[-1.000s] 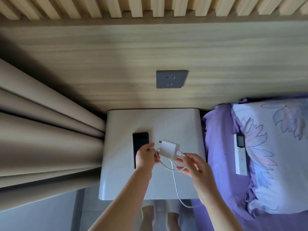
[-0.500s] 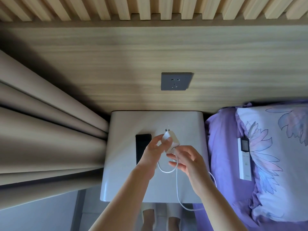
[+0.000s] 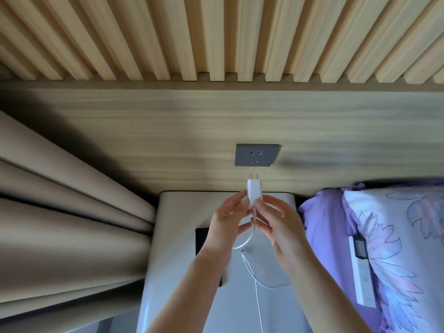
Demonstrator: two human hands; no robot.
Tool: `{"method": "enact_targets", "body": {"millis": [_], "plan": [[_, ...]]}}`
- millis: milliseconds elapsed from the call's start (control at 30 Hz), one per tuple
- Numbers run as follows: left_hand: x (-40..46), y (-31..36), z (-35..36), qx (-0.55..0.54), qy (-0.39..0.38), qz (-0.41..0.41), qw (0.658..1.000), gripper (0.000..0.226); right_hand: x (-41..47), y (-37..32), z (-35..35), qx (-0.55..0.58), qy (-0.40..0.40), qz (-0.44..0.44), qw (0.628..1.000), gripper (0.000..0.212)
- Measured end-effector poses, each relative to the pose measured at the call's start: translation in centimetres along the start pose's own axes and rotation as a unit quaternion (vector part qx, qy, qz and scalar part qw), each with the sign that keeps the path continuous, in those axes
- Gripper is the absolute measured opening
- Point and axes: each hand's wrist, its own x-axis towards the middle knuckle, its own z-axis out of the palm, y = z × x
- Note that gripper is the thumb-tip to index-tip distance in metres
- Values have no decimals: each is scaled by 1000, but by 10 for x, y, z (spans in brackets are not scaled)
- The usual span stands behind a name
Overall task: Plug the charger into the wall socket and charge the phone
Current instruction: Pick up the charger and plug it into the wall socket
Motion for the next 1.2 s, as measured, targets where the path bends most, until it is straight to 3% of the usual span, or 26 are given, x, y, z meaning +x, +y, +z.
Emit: {"method": "enact_targets", "body": {"millis": [167,333,533,700,933,1067,1200], "plan": [[8,6,5,-24,-17,4,1000,25,16,-21,12,-19,22,-37,999,13],[9,-2,7,7,-7,32,999,33,27,-27,16,-65,34,-69,995,29],[6,-22,-1,93,15,33,995,12,37,-21,17,-76,49,-87,992,28],[0,-36,-14,112,52,18,992,9,39,-13,18,-78,66,-89,991,11],[-5,-31,-15,60,7,31,998,28,43,-11,24,-53,106,-126,985,24],[-4,-30,-15,56,0,18,998,28,46,-10,24,-71,96,-142,983,31],[-11,-38,-22,103,-43,-22,993,23,46,-18,18,-109,52,-108,987,16]]}}
